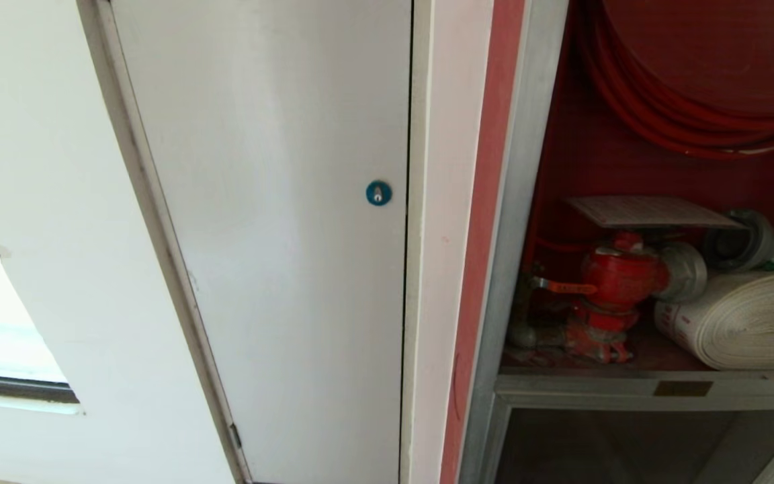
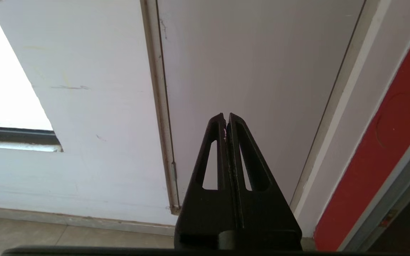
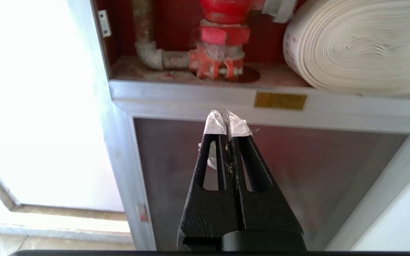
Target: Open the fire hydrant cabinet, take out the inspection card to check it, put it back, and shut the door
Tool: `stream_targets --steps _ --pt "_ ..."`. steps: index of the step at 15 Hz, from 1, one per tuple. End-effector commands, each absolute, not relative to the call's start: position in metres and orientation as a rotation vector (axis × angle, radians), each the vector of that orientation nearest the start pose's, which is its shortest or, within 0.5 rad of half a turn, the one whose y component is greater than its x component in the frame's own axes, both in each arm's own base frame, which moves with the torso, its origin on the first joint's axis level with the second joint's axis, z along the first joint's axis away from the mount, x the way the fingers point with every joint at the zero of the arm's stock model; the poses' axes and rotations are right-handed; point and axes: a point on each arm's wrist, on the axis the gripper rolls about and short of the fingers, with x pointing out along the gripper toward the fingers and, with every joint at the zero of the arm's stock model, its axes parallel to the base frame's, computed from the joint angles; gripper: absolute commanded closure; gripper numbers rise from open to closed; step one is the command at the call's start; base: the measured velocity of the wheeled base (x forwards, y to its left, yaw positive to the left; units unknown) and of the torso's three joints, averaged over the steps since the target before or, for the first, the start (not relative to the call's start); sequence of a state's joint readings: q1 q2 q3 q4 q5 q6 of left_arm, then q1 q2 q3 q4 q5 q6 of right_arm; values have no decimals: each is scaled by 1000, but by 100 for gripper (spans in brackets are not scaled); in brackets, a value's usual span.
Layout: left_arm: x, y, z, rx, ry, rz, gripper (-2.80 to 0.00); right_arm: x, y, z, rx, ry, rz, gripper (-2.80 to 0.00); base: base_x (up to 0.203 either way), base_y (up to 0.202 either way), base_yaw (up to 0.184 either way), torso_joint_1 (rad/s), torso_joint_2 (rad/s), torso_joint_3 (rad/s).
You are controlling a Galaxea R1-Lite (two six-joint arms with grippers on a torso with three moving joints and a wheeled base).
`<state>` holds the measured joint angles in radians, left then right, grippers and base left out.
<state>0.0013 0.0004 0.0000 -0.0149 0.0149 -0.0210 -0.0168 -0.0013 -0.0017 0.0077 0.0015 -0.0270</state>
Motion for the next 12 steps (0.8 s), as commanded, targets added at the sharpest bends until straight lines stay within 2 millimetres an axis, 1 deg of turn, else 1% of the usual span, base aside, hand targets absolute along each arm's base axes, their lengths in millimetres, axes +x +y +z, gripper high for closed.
stream_targets --steps 1,12 --pt "-23 0 77 -22 -16 17 0 -23 0 75 -28 4 -15 0 -198 0 1 2 2 2" --pt "-23 0 77 -25 -16 17 0 -23 0 75 -28 5 -14 0 -195 0 1 2 2 2"
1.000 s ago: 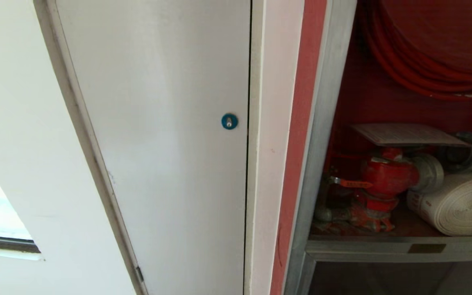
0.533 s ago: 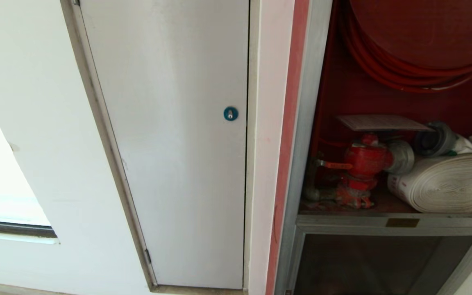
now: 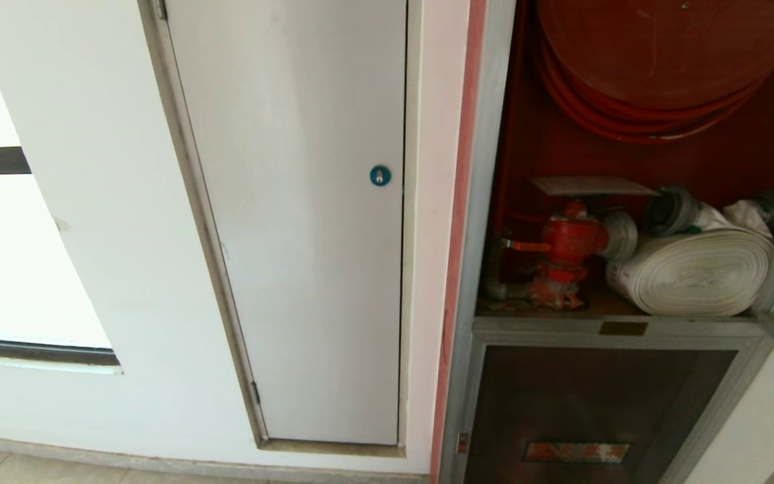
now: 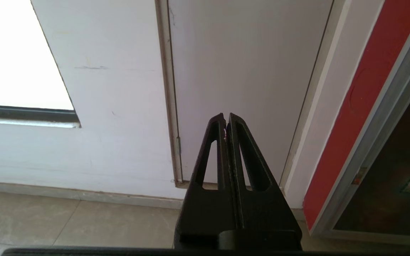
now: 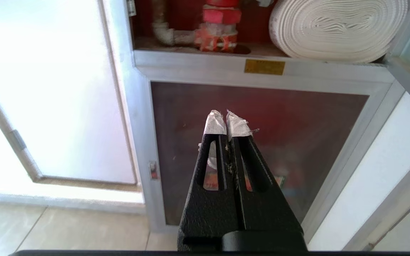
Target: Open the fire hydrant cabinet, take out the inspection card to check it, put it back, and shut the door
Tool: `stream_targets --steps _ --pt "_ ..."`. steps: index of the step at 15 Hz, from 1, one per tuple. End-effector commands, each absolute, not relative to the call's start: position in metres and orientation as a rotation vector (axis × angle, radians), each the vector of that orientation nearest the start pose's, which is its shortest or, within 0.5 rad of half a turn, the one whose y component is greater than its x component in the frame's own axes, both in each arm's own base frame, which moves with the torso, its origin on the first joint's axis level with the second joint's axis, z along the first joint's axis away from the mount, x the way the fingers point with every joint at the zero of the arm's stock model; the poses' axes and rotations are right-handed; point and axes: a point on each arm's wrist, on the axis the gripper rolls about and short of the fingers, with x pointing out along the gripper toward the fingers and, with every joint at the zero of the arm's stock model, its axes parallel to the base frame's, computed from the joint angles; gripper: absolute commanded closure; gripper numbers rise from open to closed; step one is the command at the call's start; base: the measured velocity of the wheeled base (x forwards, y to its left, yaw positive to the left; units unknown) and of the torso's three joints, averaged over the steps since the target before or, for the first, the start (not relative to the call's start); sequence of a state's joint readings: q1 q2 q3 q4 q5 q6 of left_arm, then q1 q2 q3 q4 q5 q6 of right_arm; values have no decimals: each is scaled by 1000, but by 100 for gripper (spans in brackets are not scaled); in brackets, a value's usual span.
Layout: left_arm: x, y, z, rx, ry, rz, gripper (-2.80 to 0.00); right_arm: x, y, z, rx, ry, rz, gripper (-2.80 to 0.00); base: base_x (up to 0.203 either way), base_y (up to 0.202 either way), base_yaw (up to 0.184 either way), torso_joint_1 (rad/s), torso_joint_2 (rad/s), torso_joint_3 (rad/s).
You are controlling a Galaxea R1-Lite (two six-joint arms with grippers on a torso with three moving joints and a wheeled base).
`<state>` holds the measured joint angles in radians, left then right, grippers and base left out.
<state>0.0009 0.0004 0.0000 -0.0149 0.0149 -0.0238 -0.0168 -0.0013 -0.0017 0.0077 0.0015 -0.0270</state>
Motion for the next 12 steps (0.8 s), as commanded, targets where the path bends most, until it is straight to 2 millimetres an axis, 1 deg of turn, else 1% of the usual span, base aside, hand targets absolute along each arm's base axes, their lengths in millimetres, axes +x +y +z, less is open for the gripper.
stream_targets --steps 1,10,11,12 --pt "-23 0 77 -25 -16 17 0 -23 0 75 -28 4 -15 0 -196 0 4 2 -1 5" --pt "-23 0 77 -25 -16 17 0 -23 0 75 -28 4 -14 0 -193 0 0 2 2 5" --pt "-23 0 77 -25 -16 17 0 -23 0 75 -28 4 -14 0 -118 0 2 -7 1 7" --pt "-23 0 77 -25 -16 17 0 -23 0 75 -28 5 -15 0 0 0 0 0 0 0"
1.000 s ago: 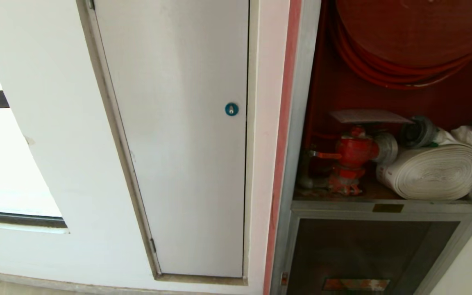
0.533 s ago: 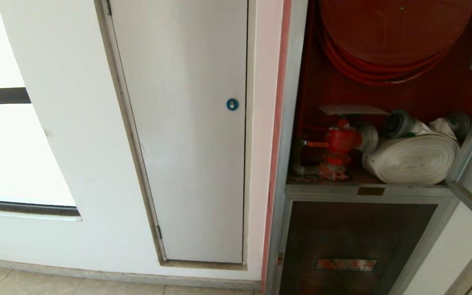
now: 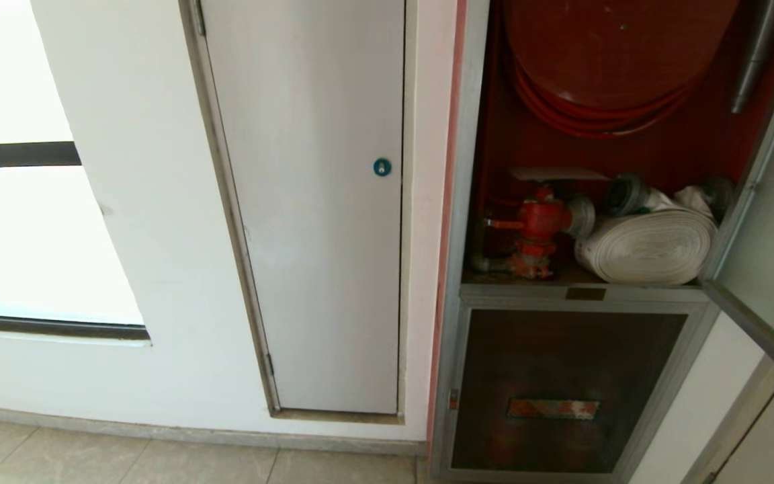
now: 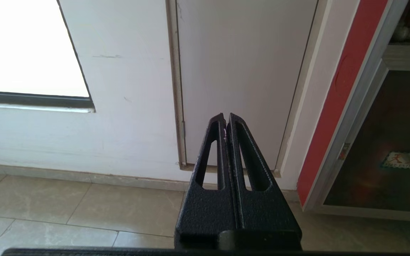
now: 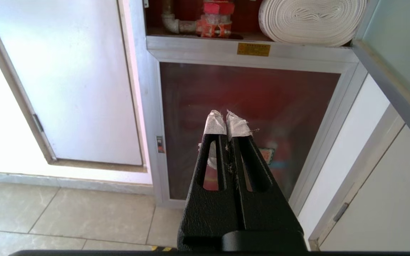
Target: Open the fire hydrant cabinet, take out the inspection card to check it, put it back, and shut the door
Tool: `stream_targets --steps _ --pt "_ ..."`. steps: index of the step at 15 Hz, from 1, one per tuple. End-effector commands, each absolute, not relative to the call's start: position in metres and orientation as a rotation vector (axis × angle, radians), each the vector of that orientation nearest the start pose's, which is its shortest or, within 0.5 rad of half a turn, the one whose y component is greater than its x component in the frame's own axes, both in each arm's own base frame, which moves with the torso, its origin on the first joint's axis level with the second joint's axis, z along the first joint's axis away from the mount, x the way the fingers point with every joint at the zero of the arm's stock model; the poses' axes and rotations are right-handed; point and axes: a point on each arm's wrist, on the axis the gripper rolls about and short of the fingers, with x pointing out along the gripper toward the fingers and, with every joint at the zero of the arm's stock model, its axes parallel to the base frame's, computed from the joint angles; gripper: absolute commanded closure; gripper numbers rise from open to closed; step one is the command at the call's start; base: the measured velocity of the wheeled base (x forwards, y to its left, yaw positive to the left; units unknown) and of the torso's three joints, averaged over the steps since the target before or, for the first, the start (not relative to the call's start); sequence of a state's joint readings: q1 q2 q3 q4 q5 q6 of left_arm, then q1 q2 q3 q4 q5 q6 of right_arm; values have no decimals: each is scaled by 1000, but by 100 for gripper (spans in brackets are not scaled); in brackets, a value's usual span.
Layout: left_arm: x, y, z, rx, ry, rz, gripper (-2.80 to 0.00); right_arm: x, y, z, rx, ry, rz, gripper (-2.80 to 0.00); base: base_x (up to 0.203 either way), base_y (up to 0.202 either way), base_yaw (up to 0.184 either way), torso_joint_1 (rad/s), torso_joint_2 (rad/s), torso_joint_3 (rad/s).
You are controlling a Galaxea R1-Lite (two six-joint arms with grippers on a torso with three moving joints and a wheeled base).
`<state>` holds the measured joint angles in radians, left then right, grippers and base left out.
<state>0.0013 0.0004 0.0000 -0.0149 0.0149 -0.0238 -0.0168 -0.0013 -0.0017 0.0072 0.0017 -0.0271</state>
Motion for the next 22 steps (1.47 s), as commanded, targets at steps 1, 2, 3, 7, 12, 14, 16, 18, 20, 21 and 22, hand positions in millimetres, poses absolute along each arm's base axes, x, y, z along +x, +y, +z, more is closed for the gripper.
stream_targets --steps 1,2,3,7,12,14,16,18,20,21,22 --pt "-23 0 77 -25 -16 17 0 -23 0 75 -28 4 -15 0 0 0 0 0 0 0" --pt "-23 0 77 -25 -16 17 0 -23 0 75 -28 5 -15 0 0 0 0 0 0 0" --pt "-23 0 77 -25 -16 17 0 -23 0 75 -28 5 -15 0 0 0 0 0 0 0" --pt "-23 0 77 -25 -16 17 0 -23 0 75 -28 4 -15 0 0 0 0 0 0 0" --pt "-23 0 77 -25 -16 17 0 -23 0 75 -28 4 -15 0 0 0 0 0 0 0" --pt "-23 0 77 -25 -16 17 0 -23 0 75 -28 5 -15 0 0 0 0 0 0 0" --pt "-23 0 77 -25 -16 17 0 -23 0 75 -28 5 -14 0 0 0 0 0 0 0" --pt "-23 0 77 -25 -16 17 0 -23 0 75 -27 4 -14 0 0 0 0 0 0 0" --pt "-23 0 77 -25 -16 17 0 -23 0 75 -29 5 -15 0 0 0 0 0 0 0" --pt "-23 0 77 -25 -16 17 0 -23 0 75 -31 4 -15 0 0 0 0 0 0 0" --pt "-23 0 77 -25 -16 17 0 -23 0 75 -38 5 -14 0 0 0 0 0 0 0"
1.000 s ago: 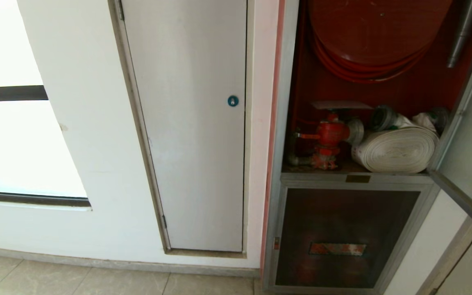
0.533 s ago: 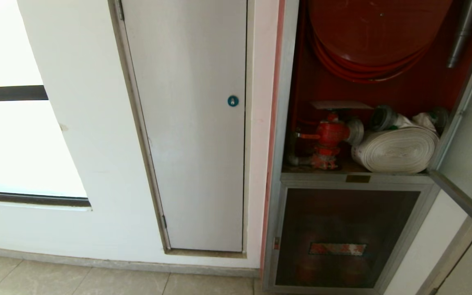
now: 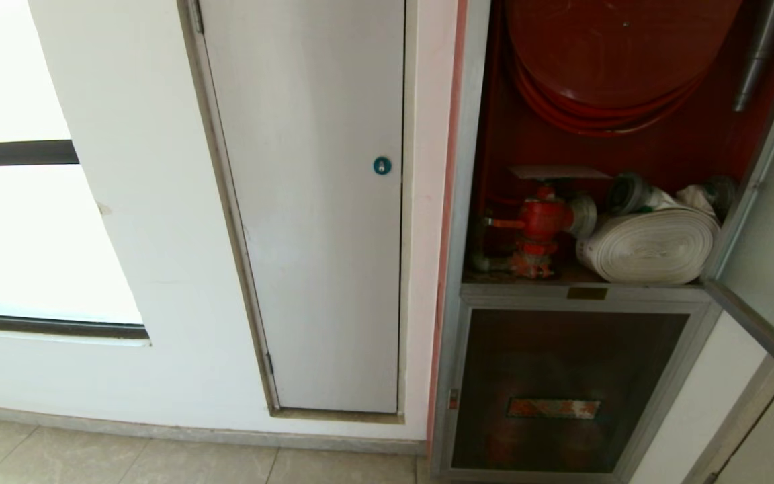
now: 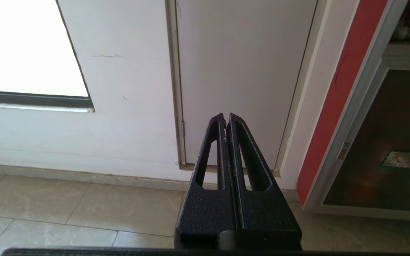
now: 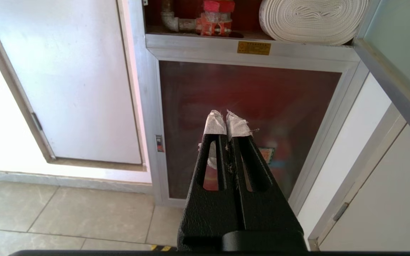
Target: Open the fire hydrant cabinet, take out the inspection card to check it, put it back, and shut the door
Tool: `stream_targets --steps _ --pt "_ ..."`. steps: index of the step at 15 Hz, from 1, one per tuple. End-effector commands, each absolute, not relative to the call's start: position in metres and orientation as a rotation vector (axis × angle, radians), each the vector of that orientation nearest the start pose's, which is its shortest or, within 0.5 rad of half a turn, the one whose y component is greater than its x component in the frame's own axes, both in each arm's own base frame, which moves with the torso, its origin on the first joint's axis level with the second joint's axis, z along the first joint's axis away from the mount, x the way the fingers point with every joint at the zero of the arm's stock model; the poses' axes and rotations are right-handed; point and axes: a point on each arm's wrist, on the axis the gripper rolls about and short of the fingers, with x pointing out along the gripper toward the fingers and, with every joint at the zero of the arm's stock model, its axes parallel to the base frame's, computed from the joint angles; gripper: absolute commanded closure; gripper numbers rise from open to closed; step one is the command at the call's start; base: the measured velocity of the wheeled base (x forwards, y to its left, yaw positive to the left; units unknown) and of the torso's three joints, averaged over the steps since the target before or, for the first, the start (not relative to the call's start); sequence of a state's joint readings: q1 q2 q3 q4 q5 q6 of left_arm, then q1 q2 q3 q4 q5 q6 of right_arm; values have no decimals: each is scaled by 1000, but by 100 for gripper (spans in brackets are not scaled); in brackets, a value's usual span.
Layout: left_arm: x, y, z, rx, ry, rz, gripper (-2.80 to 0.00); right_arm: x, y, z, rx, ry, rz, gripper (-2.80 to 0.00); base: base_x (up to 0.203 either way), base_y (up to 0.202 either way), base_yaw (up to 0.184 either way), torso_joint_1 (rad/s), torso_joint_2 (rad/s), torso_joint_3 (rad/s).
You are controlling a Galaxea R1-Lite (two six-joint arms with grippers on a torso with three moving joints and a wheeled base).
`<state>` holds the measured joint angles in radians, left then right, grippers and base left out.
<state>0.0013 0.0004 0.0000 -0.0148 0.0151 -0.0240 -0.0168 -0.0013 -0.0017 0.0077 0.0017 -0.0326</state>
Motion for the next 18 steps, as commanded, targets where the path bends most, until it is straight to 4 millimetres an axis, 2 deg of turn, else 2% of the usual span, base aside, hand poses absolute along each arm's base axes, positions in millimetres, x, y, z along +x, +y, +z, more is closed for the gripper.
stream_targets --steps 1,6,8,10,13,18 --pt "-23 0 77 -25 -16 17 0 -23 0 75 -41 3 -14 0 0 0 0 0 0 0" --pt "-23 0 77 -25 -16 17 0 -23 0 76 -32 3 -15 0 0 0 0 0 0 0" --pt "-23 0 77 -25 -16 17 0 -26 0 84 -32 -25 -17 0 0 0 0 0 0 0" --pt "-23 0 77 -25 -16 17 0 -31 0 103 -33 -76 -19 0 0 0 0 0 0 0" --pt "-23 0 77 -25 -16 17 0 -26 0 140 -34 -63 -20 0 0 0 0 0 0 0" --pt "-23 0 77 -25 -16 17 0 7 -3 223 -31 -28 -154 0 0 0 0 0 0 0"
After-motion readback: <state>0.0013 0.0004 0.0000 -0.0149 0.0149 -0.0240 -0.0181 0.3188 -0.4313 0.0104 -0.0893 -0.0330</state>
